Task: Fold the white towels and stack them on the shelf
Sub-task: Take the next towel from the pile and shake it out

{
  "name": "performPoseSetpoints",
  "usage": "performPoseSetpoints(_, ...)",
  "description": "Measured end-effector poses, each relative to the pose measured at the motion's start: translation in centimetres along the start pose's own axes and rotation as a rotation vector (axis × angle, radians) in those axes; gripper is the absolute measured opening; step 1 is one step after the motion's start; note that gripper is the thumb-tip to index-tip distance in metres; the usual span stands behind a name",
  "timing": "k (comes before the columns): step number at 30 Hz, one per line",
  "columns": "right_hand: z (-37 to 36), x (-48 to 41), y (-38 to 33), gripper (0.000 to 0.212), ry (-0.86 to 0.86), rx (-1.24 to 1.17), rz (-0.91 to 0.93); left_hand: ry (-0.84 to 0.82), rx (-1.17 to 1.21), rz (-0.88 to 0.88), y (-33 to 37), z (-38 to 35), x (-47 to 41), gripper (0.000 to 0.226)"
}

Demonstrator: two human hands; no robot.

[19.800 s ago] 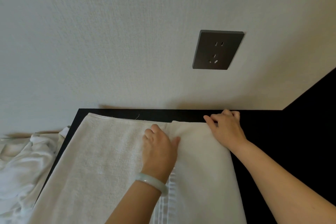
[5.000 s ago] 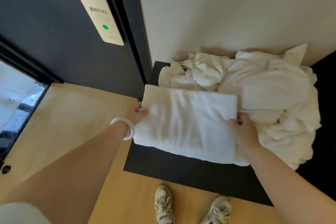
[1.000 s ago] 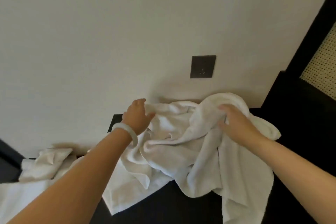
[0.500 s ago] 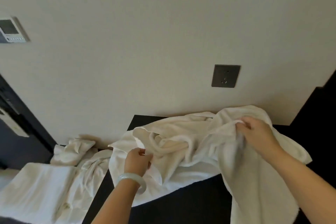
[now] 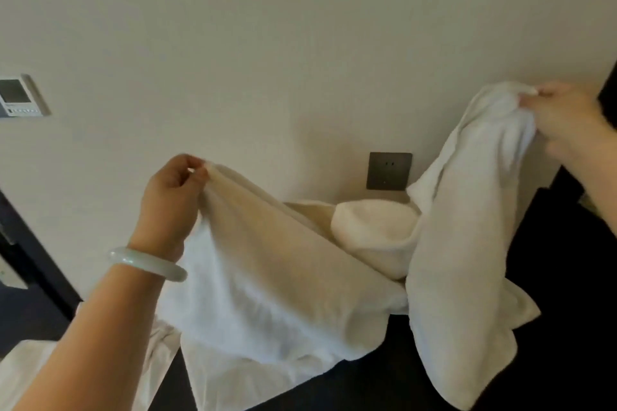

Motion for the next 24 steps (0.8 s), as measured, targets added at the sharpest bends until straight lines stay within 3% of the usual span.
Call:
performPoseSetpoints(2, -0.8, 0.5, 3.7, 0.019, -0.215, 0.413, -0.063, -0.081, -0.151, 0.043, -2.9, -1.0, 1.6, 0.018)
performPoseSetpoints(5, -1.2, 4.0, 8.7, 0.017, -0.793, 1.057, -0.227, -0.244, -0.353, 0.068, -6.5, -2.2, 4.8, 0.019)
performPoseSetpoints(7, -2.4, 6.6, 10.8, 0.018, -1.037, 1.244, -0.28, -0.406, -0.496, 0.053, -8.1, -2.9, 7.1, 0.017)
performPoseSetpoints(9, -4.4, 8.3, 12.0, 0.016, -0.936, 1.258, -0.07, -0.519, -0.558, 0.05, -9.2, -3.3, 9.2, 0.016)
performPoseSetpoints(11, -6.7, 9.7, 13.0, 0.021, -0.741, 1.017, 0.077, -0.573, -0.572, 0.072, -9.8, -3.6, 10.9, 0.016)
performPoseSetpoints(13, -8.8, 11.0, 13.8, 0.032, -0.712, 0.841, 0.13, -0.598, -0.568, 0.113, -10.3, -3.8, 12.2, 0.016)
performPoseSetpoints(16, -11.4, 11.8, 15.1, 0.038, -0.707, 0.808, 0.202, -0.556, -0.517, 0.216, -11.3, -3.6, 13.6, 0.015)
performPoseSetpoints(18, -12.9, 11.7, 16.0, 0.056, -0.699, 0.835, 0.195, -0.522, -0.546, 0.336, -11.9, -3.2, 14.2, 0.015)
performPoseSetpoints(21, -13.6, 11.4, 17.9, 0.087, -0.724, 0.858, -0.014, -0.492, -0.671, 0.41, -13.2, -2.5, 14.5, 0.023)
performPoseSetpoints(22, -13.4, 11.5, 18.5, 0.088, -0.732, 0.892, -0.068, -0.473, -0.717, 0.403, -13.3, -2.3, 14.4, 0.023)
performPoseSetpoints(24, -12.8, 11.7, 19.3, 0.067, -0.749, 0.931, -0.118, -0.418, -0.838, 0.284, -13.3, -2.3, 14.2, 0.027)
Point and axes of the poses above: each hand's wrist, its own x-axis away from the middle knuckle, its own z-axis out of the back of the hand, y = z × x, the point moved 2 cm from there along -x, towards the middle knuckle, and after that the axes turned 6 degrees about y, right-handed, at the moved point
